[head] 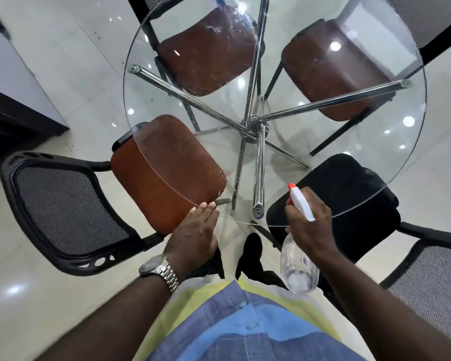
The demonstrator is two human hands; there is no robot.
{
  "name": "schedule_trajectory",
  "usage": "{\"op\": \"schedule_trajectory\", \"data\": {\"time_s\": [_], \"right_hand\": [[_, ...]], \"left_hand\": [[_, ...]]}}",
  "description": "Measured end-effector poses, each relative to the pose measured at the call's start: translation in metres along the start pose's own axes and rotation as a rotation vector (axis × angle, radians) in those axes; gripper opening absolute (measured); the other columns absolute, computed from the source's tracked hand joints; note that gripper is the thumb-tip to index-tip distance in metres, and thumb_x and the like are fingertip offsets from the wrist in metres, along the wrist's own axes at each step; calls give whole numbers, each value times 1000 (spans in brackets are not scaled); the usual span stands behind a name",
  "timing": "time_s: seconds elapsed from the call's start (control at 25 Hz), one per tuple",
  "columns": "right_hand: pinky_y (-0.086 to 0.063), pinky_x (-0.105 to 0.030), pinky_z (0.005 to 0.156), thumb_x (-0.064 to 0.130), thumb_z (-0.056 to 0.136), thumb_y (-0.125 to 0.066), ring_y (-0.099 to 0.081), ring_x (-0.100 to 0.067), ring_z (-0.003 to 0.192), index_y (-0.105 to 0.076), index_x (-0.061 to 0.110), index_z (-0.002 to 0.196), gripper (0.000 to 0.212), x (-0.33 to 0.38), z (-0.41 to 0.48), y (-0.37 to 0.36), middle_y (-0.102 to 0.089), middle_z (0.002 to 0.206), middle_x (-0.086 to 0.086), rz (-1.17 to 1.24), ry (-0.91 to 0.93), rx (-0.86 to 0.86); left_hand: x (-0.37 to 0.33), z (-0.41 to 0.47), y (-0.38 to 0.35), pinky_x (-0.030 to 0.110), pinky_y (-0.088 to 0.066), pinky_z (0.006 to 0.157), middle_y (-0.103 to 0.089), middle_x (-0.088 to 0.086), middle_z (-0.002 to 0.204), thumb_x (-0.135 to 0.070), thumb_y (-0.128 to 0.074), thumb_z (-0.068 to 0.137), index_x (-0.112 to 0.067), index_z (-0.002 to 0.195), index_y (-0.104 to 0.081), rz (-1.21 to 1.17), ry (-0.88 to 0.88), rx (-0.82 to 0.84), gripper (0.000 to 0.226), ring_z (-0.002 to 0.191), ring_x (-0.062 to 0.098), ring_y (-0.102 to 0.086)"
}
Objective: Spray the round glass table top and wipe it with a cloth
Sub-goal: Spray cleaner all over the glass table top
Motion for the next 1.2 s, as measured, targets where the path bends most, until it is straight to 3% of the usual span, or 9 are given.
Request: {"op": "schedule_trajectory", "data": {"time_s": [0.12,0.32,0.48,0.72,0.96,1.08,1.2], "right_hand": [[-60,-55,61,7,89,-63,-61,-34,72,-59,14,84,10,-15,-3,9,-60,79,-5,-5,-5,20],[-56,-56,54,5,87,-62,-59,-40,64,-54,15,77,17,-36,-13,30,-57,71,-8,-20,-3,7],[-59,-57,59,6,91,-65,-59,-33,70,-57,21,80,20,-49,-21,39,-57,75,2,-57,-11,85],[-56,-56,56,17,82,-58,-54,-37,66,-52,16,78,8,-63,-34,41,-52,70,-3,-64,9,170],[-44,-34,60,9,84,-65,-52,-18,65,-53,22,78,19,-50,-39,20,-55,75,2,-122,164,317],[-45,-44,60,9,89,-67,-49,-18,66,-47,30,76,32,-46,-40,2,-51,75,6,-180,216,338],[-43,-45,61,10,88,-65,-46,-17,65,-40,34,74,37,-48,-38,-4,-47,73,8,-184,204,334]], "left_hand": [[-3,-2,-4,43,-31,123,-44,13,160,-20,-66,83,-4,151,-48,13,21,10,72,149,29,-41],[-9,-4,-6,40,-18,128,-28,12,168,-22,-57,91,-6,159,-33,24,28,44,74,157,27,-25],[-14,-2,-6,40,-12,129,-19,11,171,-26,-54,94,-7,162,-26,30,34,66,76,159,26,-15],[-14,0,-6,38,-11,129,-17,9,172,-26,-52,95,-10,162,-24,9,61,75,75,160,24,-12],[-12,1,-7,36,-7,129,-14,7,173,-25,-54,95,-12,163,-22,-43,68,90,76,160,22,-8],[-11,1,-5,34,-5,128,-11,5,173,-27,-54,96,-14,163,-20,-44,70,103,76,160,19,-6],[-14,3,-4,35,-5,128,-12,6,173,-29,-53,97,-12,163,-21,-55,77,101,76,160,20,-7]]}}
Point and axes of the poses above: each hand's wrist, its own z-axis towards the middle knuckle, its own y-axis out of the back of the hand, x = y × z, the point moved 1 cm from there along z, towards the middle knuckle
